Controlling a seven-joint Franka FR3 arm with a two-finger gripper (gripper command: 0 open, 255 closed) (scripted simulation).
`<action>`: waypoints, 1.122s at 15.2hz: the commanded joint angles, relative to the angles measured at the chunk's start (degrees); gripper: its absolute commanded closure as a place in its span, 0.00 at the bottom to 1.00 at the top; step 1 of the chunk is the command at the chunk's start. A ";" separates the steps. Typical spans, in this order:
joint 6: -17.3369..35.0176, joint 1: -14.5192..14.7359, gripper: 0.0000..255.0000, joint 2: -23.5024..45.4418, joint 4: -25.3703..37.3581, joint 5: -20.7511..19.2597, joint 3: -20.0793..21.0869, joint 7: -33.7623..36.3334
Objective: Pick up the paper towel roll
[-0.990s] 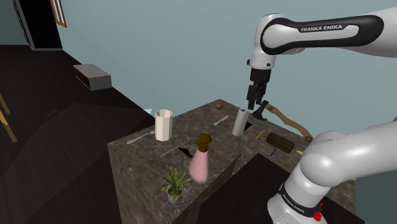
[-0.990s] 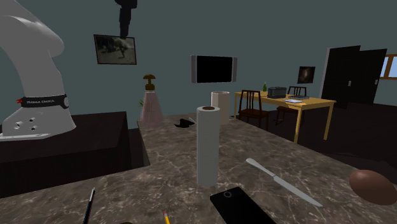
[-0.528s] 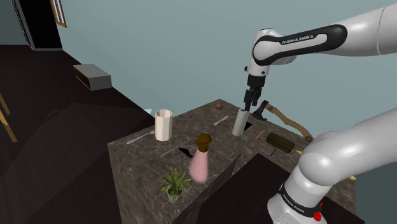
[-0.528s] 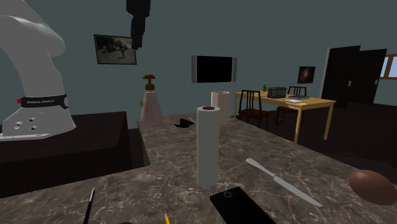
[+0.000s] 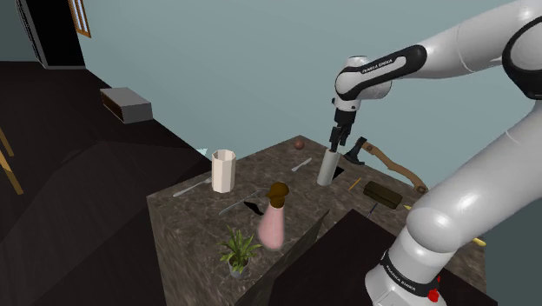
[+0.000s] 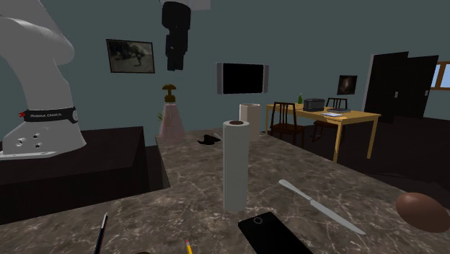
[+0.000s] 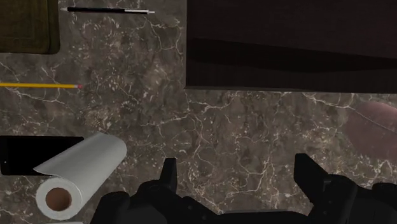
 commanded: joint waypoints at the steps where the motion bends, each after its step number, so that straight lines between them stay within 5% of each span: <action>1: 2.86 -0.28 0.00 4.12 1.84 0.71 -1.54 -2.35; 9: 10.06 -2.53 0.00 21.35 13.10 7.95 -5.37 -12.94; 17: 11.88 -8.58 0.00 38.95 29.32 17.02 -4.48 -22.39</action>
